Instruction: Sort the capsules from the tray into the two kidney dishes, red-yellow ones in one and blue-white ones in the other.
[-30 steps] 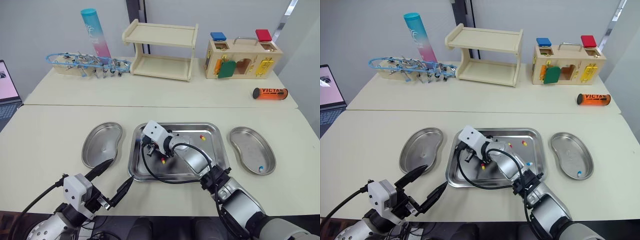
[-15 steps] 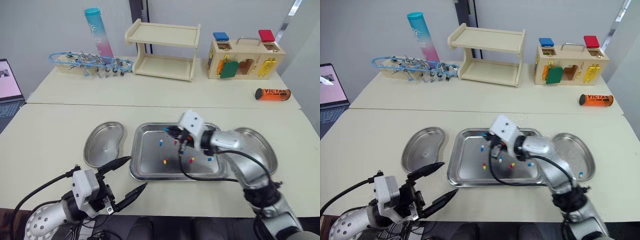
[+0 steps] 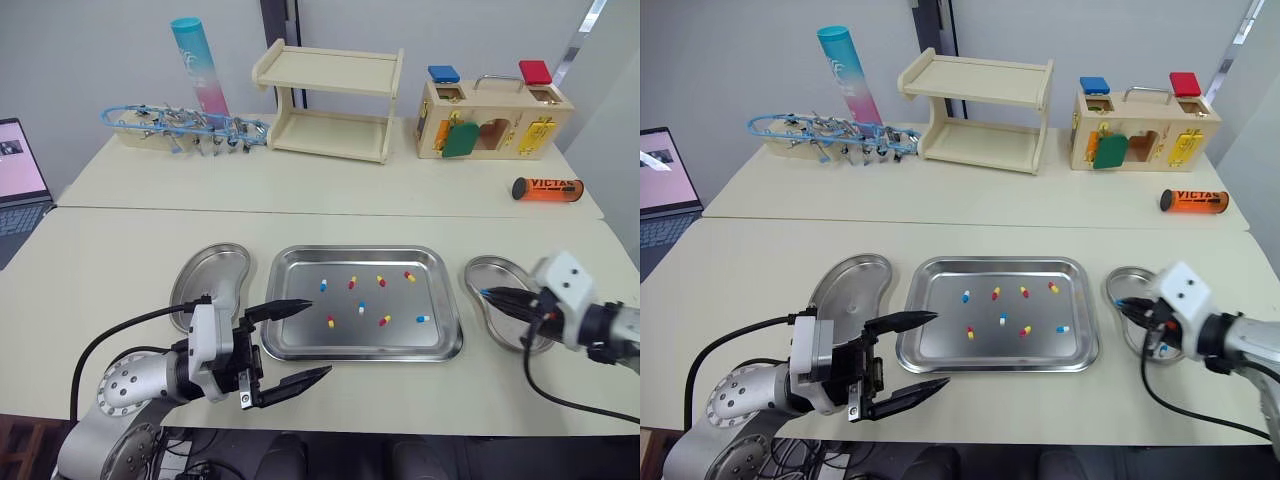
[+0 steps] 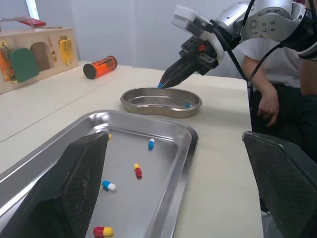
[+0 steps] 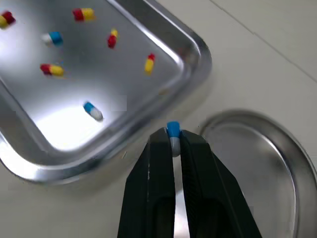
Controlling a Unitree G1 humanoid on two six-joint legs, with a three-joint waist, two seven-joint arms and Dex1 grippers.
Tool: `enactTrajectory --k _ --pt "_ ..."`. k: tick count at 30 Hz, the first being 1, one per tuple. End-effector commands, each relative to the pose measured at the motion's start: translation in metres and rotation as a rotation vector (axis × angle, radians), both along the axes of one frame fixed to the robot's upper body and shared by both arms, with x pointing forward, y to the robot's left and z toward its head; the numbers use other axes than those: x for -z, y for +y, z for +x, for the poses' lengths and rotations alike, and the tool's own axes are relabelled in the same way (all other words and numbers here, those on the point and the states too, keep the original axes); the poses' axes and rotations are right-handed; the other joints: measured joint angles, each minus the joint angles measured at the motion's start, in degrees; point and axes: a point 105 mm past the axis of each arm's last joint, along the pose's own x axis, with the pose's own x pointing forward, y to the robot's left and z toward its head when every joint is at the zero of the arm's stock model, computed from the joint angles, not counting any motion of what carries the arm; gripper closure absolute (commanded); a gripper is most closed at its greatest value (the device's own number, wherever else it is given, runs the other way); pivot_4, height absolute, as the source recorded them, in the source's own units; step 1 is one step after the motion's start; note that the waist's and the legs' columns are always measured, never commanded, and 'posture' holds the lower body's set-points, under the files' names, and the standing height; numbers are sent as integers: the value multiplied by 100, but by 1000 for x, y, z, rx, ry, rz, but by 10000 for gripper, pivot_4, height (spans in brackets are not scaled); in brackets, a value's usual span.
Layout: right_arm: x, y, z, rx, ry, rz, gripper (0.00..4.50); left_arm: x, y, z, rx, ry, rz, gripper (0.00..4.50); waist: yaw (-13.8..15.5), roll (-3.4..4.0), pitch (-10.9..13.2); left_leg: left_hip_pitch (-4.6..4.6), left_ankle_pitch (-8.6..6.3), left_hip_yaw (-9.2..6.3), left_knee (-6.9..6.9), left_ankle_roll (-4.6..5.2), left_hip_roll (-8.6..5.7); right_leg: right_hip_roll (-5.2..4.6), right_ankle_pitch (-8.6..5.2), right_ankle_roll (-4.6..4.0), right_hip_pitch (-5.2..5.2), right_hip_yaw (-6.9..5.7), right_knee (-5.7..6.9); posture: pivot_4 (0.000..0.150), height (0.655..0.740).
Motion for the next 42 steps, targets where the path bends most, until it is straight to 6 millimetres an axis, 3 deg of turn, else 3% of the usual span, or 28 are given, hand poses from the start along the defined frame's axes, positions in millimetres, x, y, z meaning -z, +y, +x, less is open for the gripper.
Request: enactTrajectory --k 1,6,10,23,25,31,36,42 --pt "-8 -27 0 102 -42 -51 44635 -5 -8 -2 50 -10 -21 0 -6 0 0 2 0 1 0 0 0 0 0 0 1 1 -1 1500 7400" --pt "3 -42 -2 170 -11 -72 44635 -10 -16 -2 82 -27 -35 0 0 0 0 2 0 0 0 -1 0 0 0 0 3 0 0 1500 7400" --pt "9 -41 -3 173 9 -75 44635 -8 -17 -1 85 -31 -34 0 9 0 0 1 1 0 0 -1 0 -1 0 1 7 -1 -4 1500 7400" --pt "-1 -40 2 146 -38 -75 5119 -5 -2 2 10 -45 -19 0 11 0 0 5 1 -1 1 -1 0 -1 0 1 14 -4 -4 1500 7400" --pt "-5 -39 3 117 -62 -68 5119 -5 7 6 -55 -37 6 0 6 -1 0 6 1 -2 1 -1 0 -1 0 1 14 -4 -5 1500 7400" --pt "-21 -33 4 -107 -178 -79 5119 -4 56 26 -305 12 143 0 3 -2 1 9 1 -2 0 -1 1 -1 -1 2 17 -5 -5 1500 7400" --pt "-30 -49 7 -231 -116 -117 5119 -13 133 47 -582 29 248 0 -18 0 4 18 1 0 0 -1 1 -2 -1 1 21 -5 -3 1500 7400" --pt "-33 -86 9 -267 -2 -234 5119 -17 217 45 -822 59 366 0 -22 2 7 14 0 7 -3 -1 2 -3 -1 1 17 -3 -10 1500 7400"
